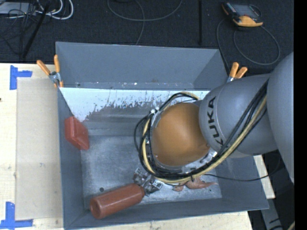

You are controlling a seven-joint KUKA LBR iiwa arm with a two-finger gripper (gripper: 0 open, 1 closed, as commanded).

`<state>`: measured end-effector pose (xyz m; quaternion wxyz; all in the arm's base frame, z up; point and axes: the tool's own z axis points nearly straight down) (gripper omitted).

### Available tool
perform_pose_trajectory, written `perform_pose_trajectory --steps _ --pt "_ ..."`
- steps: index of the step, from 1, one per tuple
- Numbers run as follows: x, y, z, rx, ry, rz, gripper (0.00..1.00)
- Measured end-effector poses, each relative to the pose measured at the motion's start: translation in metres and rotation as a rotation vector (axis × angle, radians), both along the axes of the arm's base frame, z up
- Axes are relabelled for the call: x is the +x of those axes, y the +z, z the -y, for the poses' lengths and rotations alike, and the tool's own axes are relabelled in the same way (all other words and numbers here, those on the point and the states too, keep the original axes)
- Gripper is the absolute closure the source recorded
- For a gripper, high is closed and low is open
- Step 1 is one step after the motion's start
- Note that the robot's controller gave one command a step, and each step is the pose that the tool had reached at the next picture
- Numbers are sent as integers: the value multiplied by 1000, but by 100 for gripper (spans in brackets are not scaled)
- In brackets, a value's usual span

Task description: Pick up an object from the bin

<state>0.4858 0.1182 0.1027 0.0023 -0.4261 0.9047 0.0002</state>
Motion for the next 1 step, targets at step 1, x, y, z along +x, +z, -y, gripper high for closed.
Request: perform_pose_trajectory --steps 1 --pt "0 0 0 0 -1 0 100"
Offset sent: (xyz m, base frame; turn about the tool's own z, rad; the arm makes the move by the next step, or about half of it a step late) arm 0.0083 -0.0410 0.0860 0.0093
